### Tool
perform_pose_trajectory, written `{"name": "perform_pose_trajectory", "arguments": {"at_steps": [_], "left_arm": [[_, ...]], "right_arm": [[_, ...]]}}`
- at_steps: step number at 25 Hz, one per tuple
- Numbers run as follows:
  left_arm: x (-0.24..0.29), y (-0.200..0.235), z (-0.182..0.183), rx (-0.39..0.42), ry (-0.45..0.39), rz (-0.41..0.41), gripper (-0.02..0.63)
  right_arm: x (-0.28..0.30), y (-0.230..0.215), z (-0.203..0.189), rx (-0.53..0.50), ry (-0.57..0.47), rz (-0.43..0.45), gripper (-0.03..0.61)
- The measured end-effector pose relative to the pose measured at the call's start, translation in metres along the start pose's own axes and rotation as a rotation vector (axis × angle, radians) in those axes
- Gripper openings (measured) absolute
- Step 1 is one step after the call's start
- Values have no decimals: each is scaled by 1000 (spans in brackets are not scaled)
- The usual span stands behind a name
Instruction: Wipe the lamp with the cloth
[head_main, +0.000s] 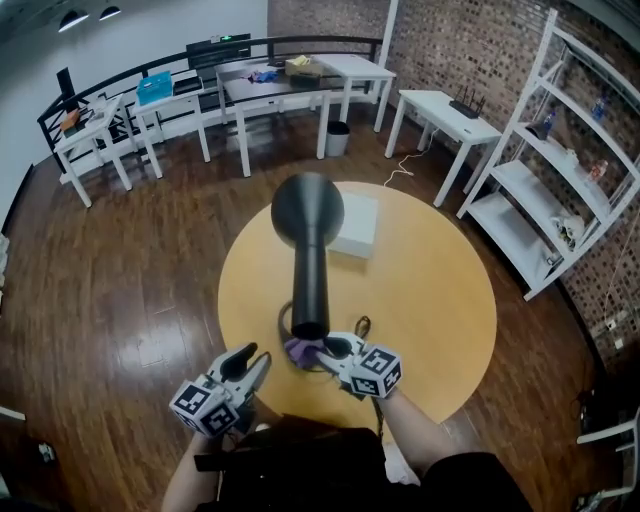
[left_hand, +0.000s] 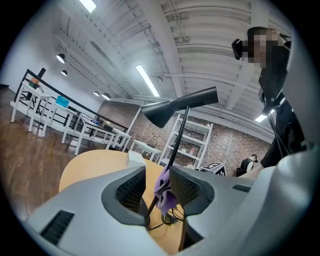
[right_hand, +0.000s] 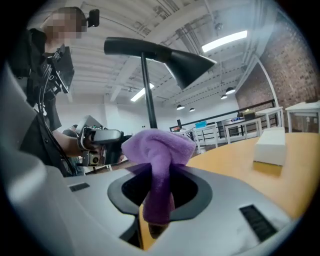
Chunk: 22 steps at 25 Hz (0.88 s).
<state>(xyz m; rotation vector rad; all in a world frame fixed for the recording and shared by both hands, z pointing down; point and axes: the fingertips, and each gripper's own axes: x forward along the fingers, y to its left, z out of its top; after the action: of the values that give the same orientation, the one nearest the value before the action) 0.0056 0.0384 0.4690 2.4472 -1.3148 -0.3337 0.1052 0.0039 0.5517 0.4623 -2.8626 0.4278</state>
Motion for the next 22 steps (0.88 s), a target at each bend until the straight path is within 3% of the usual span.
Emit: {"name": "perform_pose_trajectory", "arguments": {"at_steps": [10, 17, 22], "left_arm": [[-8, 9, -6, -80, -6, 35, 131], [-10, 12, -8, -92, -5, 44, 130], [-7, 13, -10, -94, 8, 31, 130]], "right_arm": [[21, -17, -88, 41, 289, 1, 106], [31, -25, -128, 81, 435, -83, 106], [36, -29, -140, 120, 479, -172, 107]]}}
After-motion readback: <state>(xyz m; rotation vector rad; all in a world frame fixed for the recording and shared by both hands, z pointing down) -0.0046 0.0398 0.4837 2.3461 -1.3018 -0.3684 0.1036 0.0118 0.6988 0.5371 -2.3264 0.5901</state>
